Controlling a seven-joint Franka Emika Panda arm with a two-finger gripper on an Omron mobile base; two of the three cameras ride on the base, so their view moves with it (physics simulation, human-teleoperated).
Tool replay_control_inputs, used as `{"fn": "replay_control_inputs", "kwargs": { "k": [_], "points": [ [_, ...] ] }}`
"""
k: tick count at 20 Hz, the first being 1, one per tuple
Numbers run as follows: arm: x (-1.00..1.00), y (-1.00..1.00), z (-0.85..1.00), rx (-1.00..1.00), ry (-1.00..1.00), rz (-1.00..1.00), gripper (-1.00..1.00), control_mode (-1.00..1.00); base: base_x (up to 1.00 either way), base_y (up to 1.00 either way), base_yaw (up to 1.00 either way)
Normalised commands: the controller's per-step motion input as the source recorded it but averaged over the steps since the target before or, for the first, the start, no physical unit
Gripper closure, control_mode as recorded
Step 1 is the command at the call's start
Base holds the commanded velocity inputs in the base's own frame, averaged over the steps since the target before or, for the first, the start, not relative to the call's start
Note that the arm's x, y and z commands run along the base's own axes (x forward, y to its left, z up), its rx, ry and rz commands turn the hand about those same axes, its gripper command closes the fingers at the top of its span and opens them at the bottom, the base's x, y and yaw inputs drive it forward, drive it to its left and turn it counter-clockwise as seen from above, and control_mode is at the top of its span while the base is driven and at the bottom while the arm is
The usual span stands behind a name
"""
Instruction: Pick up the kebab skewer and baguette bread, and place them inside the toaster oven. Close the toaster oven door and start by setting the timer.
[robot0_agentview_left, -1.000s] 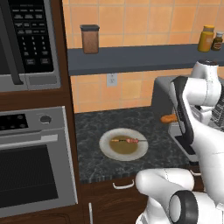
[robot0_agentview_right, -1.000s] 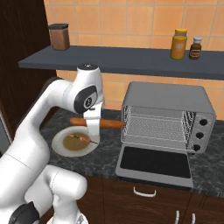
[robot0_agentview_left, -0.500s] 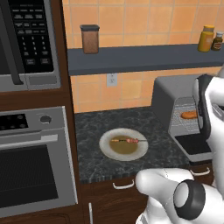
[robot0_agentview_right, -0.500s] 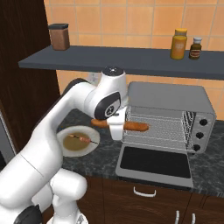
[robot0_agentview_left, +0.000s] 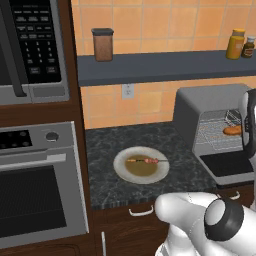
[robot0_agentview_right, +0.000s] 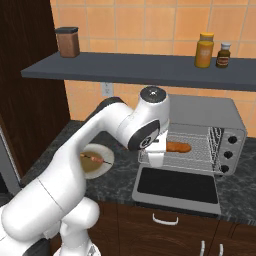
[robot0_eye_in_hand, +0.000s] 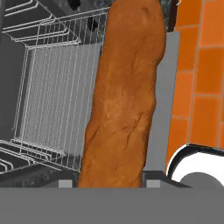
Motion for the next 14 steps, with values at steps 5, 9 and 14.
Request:
{"fn": "replay_control_inputs", "kwargs": {
  "k": [5,9,14],
  "points": [
    [0.23,-0.18,-0.01,0.00,-0.05,-0.05,1.00,-1.00,0.00,0.00,0.00],
    [0.42,-0.22,-0.14,0.00,0.00,-0.01,1.00,-1.00,0.00,0.00,0.00],
    [0.35,-0.15,-0.39,0.00,0.00,0.00,1.00,-1.00,0.00,0.00,0.00]
  ]
}}
